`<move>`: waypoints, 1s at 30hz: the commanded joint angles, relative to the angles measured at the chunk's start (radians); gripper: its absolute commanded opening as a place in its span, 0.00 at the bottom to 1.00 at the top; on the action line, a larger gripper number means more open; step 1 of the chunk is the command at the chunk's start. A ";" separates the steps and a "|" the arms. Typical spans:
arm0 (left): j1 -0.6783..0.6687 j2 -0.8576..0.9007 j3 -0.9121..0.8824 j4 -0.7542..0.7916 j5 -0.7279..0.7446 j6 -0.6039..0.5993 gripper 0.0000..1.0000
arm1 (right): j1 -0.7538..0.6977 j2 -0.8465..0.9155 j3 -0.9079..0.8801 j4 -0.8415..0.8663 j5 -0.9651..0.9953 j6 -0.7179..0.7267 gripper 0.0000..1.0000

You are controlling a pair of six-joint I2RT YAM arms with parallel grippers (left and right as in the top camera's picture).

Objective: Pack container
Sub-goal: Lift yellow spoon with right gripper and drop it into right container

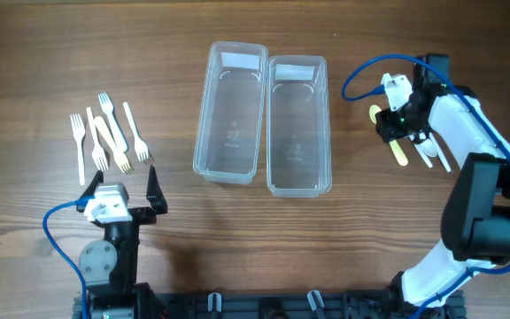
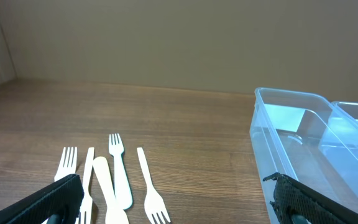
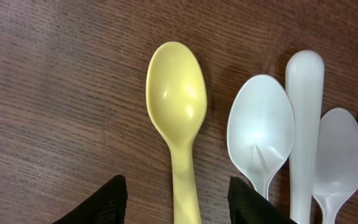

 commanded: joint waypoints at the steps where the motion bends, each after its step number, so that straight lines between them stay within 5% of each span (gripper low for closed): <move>1: -0.006 -0.006 -0.009 0.003 0.015 0.019 1.00 | -0.004 0.065 0.015 0.003 0.009 -0.020 0.52; 8: -0.006 -0.006 -0.009 0.003 0.015 0.019 1.00 | -0.016 0.127 0.015 0.008 -0.015 -0.019 0.48; 13: -0.006 -0.006 -0.009 0.003 0.015 0.019 1.00 | -0.007 0.128 0.016 0.011 -0.044 -0.016 0.17; 17: -0.006 -0.006 -0.009 0.003 0.015 0.019 1.00 | 0.004 0.116 0.037 -0.002 -0.049 0.024 0.04; 30: -0.006 -0.006 -0.009 0.003 0.015 0.019 1.00 | 0.005 -0.147 0.137 -0.082 -0.254 0.095 0.04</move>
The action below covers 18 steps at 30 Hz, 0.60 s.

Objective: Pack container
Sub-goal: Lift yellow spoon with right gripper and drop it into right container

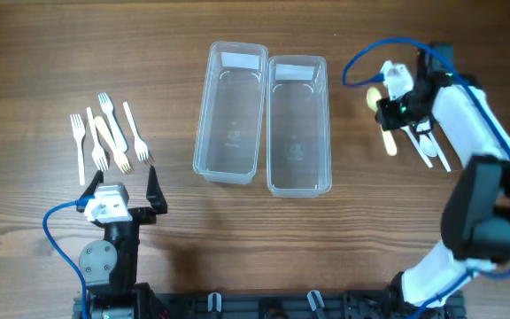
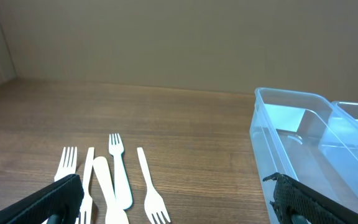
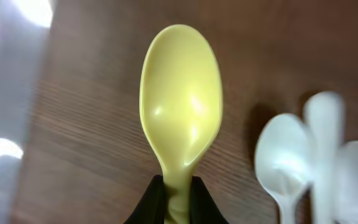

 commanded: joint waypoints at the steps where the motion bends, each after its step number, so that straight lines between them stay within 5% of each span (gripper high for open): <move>1: -0.006 -0.006 -0.009 0.003 0.015 0.019 1.00 | 0.005 -0.162 0.040 0.000 -0.129 0.050 0.04; 9: -0.006 -0.006 -0.009 0.003 0.015 0.019 1.00 | 0.089 -0.363 0.040 0.002 -0.253 0.182 0.04; 18: -0.006 -0.006 -0.009 0.003 0.015 0.019 1.00 | 0.281 -0.360 0.019 0.089 -0.237 0.452 0.04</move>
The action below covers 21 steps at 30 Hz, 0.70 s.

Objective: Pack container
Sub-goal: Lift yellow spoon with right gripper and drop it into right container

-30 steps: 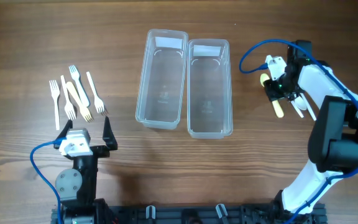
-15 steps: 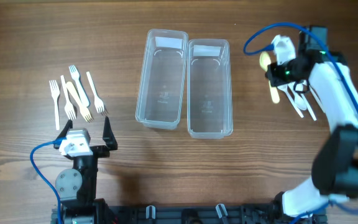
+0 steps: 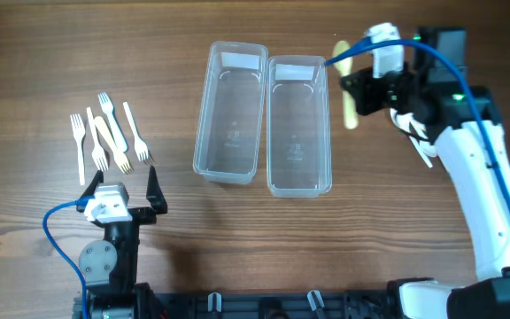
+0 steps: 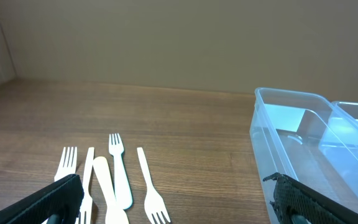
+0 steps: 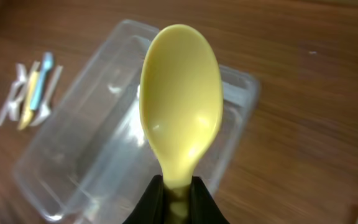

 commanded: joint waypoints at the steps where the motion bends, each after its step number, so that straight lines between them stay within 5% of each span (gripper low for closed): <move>1: -0.006 -0.006 -0.009 0.003 0.015 0.019 1.00 | 0.076 0.024 -0.013 0.055 0.018 0.184 0.04; 19: -0.006 -0.006 -0.009 0.003 0.015 0.019 1.00 | 0.190 0.235 -0.026 0.095 0.145 0.314 0.06; 21: -0.006 -0.006 -0.009 0.003 0.015 0.019 1.00 | 0.189 0.233 -0.025 0.100 0.145 0.313 0.37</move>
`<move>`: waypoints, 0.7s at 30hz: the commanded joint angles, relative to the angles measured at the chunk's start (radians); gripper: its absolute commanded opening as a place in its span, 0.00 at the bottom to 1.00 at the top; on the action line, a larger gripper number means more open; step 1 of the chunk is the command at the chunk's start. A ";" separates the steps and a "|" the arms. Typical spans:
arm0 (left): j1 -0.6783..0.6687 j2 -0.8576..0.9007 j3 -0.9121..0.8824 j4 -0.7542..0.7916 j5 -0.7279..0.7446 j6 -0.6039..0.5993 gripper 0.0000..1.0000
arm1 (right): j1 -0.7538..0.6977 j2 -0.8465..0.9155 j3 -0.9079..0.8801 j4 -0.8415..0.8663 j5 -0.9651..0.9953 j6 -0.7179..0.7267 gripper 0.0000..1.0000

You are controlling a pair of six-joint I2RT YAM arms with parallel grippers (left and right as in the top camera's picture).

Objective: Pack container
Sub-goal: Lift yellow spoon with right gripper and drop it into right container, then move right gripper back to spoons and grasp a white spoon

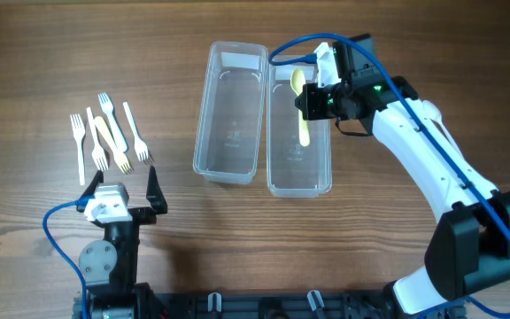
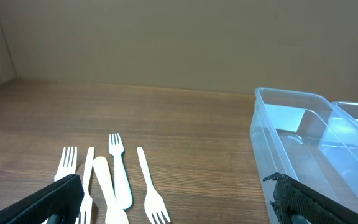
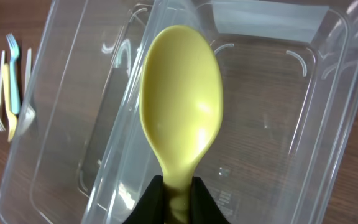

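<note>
Two clear plastic containers stand side by side, the left one [image 1: 200,124] and the right one [image 1: 328,133]. My right gripper [image 1: 313,100] is shut on the handle of a yellow spoon [image 1: 301,106], which it holds above the far half of the right container. In the right wrist view the spoon's bowl [image 3: 181,112] hangs over that container [image 3: 328,124], between my fingers [image 3: 176,199]. My left gripper [image 1: 120,197] rests open near the front edge, with nothing between its fingers [image 2: 61,196].
Several plastic forks [image 1: 109,133] lie on the wooden table left of the containers, also seen ahead of the left gripper [image 2: 114,180]. My right arm [image 1: 423,159] stretches across the right side of the table and hides what lies beneath it.
My right gripper, still shut on the yellow spoon, has moved left from beside the right container's far right edge to above its far half. The left arm has not moved.
My right gripper stood open around the yellow spoon's handle among white spoons at the right. Then it was shut on the spoon there. Later it held the spoon raised beside the right container, and now over that container. The left arm stayed still throughout.
</note>
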 commanded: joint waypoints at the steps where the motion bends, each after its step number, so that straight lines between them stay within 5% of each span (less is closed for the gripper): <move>1: -0.006 -0.006 -0.009 0.003 0.015 0.019 1.00 | 0.002 0.000 0.000 0.013 0.014 0.007 0.49; 6: -0.006 -0.006 -0.009 0.003 0.015 0.019 1.00 | -0.001 -0.014 0.000 0.018 0.013 -0.104 0.87; 11: -0.006 -0.006 -0.009 0.003 0.015 0.019 1.00 | -0.050 -0.058 0.000 0.013 0.014 -0.179 1.00; 19: -0.006 -0.006 -0.009 0.003 0.015 0.019 1.00 | -0.249 -0.139 0.000 -0.082 0.021 -0.352 0.99; 21: -0.006 -0.006 -0.009 0.003 0.015 0.019 1.00 | -0.322 -0.141 0.000 -0.138 0.072 -0.394 0.92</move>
